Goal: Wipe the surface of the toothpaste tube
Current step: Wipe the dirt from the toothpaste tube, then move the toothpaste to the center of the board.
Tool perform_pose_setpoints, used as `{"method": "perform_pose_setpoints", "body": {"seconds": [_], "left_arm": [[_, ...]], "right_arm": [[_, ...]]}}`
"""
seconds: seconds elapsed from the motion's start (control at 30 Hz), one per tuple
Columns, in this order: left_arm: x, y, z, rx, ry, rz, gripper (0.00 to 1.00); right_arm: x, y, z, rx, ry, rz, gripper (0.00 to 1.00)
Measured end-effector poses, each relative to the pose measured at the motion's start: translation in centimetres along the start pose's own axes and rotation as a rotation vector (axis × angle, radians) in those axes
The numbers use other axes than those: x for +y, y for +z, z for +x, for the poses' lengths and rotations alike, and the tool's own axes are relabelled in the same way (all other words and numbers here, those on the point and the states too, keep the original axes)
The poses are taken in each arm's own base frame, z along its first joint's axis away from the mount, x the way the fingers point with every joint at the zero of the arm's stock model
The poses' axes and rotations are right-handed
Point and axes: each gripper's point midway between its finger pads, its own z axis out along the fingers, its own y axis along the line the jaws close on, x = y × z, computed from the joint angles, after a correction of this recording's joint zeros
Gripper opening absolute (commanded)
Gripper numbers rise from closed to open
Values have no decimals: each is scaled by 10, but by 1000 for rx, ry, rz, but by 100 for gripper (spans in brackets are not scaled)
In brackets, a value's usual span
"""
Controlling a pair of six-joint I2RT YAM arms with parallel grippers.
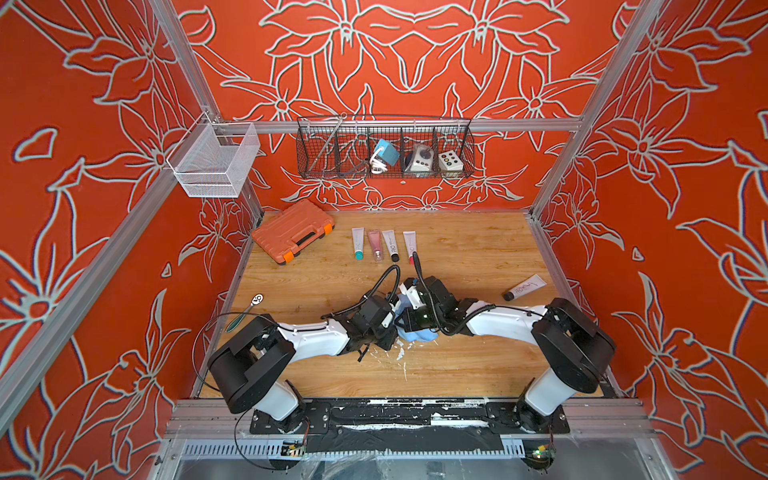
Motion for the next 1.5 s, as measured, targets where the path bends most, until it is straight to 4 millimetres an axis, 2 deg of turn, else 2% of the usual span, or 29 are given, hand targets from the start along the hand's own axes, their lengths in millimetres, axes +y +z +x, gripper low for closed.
{"method": "perform_pose_setpoints", "body": {"seconds": [0.33,0.47,0.57,0.97,1.17,1.5], "left_arm": [[0,0,1,3,0,-1,6],[0,0,1,3,0,-1,6],[0,0,1,3,0,0,5],[0,0,0,1,2,1,6],[0,0,0,1,3,1,5],[-1,-3,-2,-19,5,8,5]], "right_arm": [[55,3,34,37,-45,-98,0],[70,2,43,49,-48,-128,0],[73,2,44,51,-41,-138,0],[58,1,38,39,-30,-93,0],[39,0,29,25,9,-63,0],[-5,-7,1,-25,87,-2,0]]}}
